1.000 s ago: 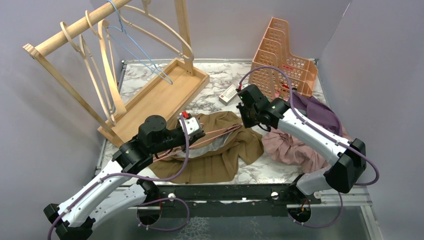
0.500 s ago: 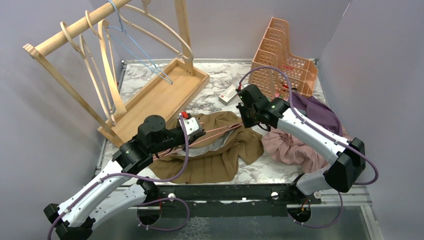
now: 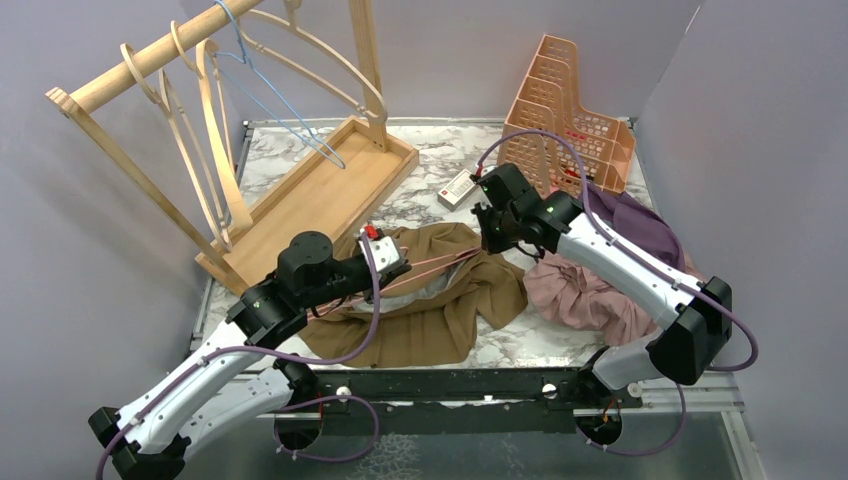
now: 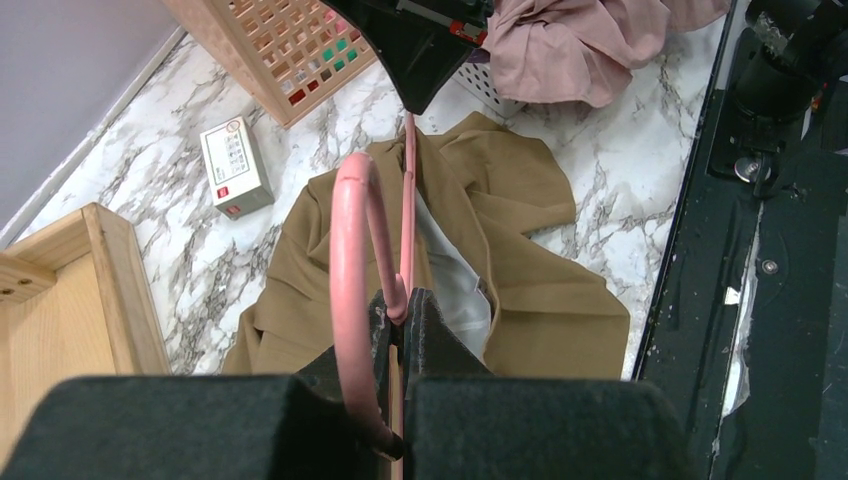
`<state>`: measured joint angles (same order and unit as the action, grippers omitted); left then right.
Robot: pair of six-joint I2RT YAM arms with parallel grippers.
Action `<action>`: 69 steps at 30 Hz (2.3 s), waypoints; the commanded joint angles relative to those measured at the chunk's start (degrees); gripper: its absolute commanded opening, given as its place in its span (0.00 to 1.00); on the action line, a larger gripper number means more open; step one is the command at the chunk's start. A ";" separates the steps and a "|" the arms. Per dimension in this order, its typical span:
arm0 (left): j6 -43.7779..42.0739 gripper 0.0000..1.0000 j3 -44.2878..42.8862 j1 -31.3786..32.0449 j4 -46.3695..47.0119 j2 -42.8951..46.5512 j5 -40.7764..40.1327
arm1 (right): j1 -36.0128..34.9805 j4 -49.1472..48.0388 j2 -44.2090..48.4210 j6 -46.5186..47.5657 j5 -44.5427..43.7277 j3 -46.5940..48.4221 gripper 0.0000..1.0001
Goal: Place the skirt on the hanger
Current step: Hang the skirt on the hanger.
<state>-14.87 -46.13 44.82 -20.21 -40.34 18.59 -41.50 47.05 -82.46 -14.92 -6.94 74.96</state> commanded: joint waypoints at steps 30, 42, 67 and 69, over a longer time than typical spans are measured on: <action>-2.01 0.00 1.73 0.01 2.19 2.56 -7.85 | 0.64 3.02 -2.99 -1.52 5.73 6.88 0.01; -0.98 0.00 2.53 0.01 4.88 2.94 -9.15 | 0.69 0.98 -4.05 -2.65 9.91 7.31 0.01; -1.32 0.00 3.77 0.00 6.86 4.11 -13.42 | 1.77 3.15 -6.38 -3.01 -2.21 8.10 0.01; -0.63 0.00 4.29 0.01 7.85 4.51 -11.59 | 1.82 2.92 -6.48 -3.06 -2.25 8.78 0.01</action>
<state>-15.90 -42.74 44.86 -16.58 -36.91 5.21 -40.01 49.58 -88.44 -18.02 -8.32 81.23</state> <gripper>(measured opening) 0.028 0.016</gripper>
